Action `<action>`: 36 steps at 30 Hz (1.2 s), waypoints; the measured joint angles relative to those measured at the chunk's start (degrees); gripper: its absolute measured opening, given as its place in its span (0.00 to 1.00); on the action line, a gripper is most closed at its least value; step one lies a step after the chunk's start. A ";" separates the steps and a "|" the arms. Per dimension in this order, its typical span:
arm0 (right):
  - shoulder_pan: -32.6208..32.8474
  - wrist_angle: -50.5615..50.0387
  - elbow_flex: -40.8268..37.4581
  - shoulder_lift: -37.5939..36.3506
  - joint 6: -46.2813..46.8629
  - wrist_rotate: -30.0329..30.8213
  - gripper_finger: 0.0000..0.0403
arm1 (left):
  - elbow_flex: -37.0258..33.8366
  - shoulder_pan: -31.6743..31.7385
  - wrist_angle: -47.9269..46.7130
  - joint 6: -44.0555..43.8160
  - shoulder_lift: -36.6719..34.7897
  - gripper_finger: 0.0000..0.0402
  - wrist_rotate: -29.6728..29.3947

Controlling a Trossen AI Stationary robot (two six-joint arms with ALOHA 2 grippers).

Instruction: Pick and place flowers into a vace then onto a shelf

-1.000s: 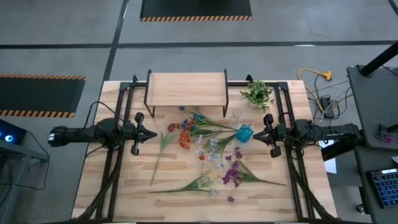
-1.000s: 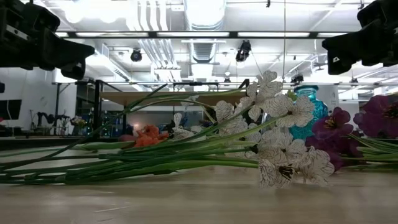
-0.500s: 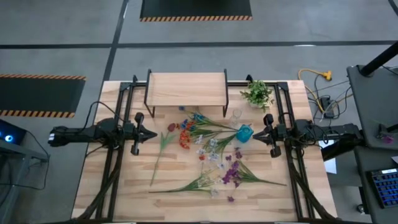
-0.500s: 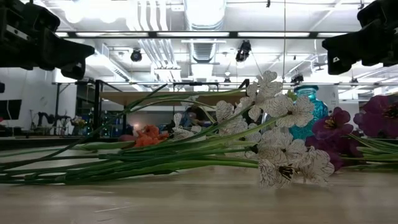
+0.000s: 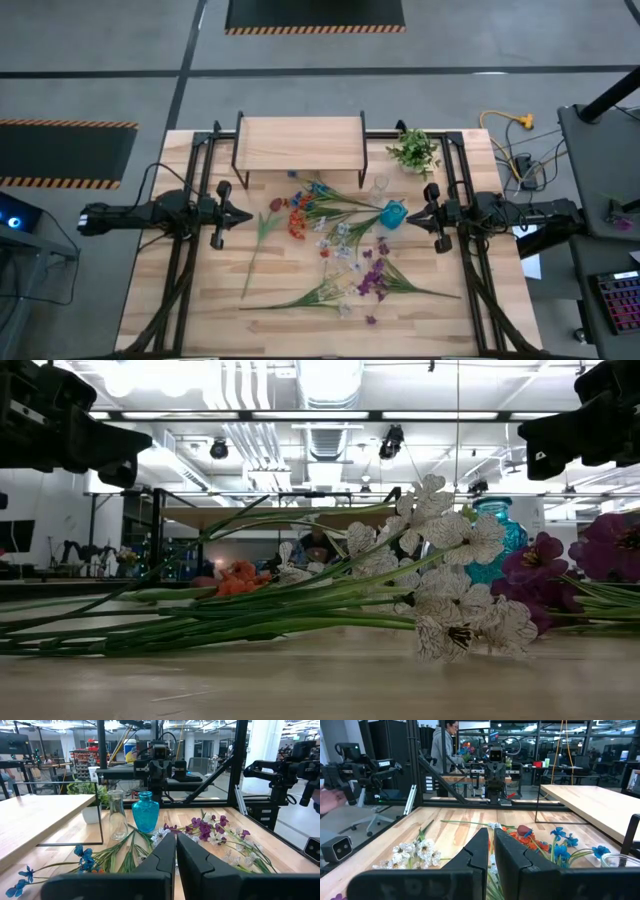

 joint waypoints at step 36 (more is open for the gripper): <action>-0.11 15.84 0.04 0.90 -4.92 10.85 0.26 | 3.10 0.03 15.98 -0.48 1.66 0.24 -7.34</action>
